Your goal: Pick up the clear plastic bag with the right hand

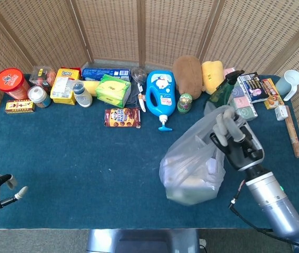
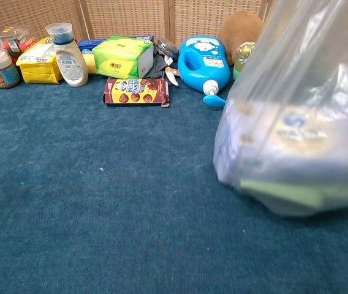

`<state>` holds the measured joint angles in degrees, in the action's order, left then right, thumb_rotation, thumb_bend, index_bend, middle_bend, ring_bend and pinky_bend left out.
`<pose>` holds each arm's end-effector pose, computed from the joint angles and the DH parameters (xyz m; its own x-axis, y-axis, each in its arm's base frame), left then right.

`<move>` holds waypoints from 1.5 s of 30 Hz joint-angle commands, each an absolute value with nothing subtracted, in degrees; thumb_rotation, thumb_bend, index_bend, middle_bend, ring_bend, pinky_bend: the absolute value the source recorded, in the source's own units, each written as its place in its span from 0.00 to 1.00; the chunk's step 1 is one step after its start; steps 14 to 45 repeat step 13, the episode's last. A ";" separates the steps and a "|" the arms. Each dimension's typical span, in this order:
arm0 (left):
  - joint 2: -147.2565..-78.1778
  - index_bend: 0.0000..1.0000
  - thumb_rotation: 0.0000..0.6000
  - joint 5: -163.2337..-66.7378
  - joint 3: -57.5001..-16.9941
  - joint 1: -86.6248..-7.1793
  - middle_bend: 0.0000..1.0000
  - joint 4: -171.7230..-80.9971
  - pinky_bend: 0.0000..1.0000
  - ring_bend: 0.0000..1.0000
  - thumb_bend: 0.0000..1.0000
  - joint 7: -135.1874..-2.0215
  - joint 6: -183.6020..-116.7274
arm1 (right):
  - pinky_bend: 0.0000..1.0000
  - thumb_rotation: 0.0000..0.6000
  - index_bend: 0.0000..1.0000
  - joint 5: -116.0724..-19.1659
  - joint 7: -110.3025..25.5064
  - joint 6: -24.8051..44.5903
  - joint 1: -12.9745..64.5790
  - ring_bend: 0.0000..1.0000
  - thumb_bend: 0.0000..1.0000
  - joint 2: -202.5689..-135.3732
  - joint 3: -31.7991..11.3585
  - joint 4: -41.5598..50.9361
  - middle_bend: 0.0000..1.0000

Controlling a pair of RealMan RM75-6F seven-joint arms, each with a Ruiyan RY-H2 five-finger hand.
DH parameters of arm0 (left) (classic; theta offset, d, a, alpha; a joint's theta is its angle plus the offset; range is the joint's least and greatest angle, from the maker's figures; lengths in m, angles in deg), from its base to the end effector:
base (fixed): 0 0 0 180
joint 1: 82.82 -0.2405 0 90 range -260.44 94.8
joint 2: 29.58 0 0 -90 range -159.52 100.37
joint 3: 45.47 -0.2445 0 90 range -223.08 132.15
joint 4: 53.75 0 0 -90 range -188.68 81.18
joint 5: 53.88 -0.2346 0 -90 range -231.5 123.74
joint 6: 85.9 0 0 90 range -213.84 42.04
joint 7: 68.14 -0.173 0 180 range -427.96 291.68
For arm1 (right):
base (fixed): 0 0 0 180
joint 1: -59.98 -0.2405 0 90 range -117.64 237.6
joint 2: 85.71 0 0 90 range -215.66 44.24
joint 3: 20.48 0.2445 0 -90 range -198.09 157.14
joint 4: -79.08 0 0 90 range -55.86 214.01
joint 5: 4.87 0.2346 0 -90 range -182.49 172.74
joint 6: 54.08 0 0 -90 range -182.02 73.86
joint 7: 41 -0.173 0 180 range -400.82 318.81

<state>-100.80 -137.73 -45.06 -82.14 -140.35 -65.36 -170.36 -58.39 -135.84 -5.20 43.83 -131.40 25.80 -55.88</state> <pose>-0.3410 0.1770 0.0946 0.3223 0.0797 0.9433 0.9389 0.1006 -0.3293 -0.0447 -0.3150 0.1828 -0.9286 -0.2528 -0.2718 0.2096 0.2473 -0.9460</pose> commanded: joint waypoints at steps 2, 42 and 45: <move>-100.39 0.55 0.00 -137.91 -45.15 -82.41 0.58 -140.91 0.17 0.44 0.13 -65.63 -170.86 | 1.00 1.00 0.63 -57.21 -142.78 -7.75 47.00 0.86 0.45 -127.39 31.42 -55.91 0.73; -99.27 0.55 0.00 -138.25 -45.43 -83.07 0.58 -142.99 0.17 0.44 0.13 -67.13 -171.90 | 1.00 1.00 0.63 -60.83 -149.28 -11.00 51.84 0.86 0.45 -124.92 35.49 -55.91 0.74; -99.27 0.55 0.00 -138.25 -45.43 -83.07 0.58 -142.99 0.17 0.44 0.13 -67.13 -171.90 | 1.00 1.00 0.63 -60.83 -149.28 -11.00 51.84 0.86 0.45 -124.92 35.49 -55.91 0.74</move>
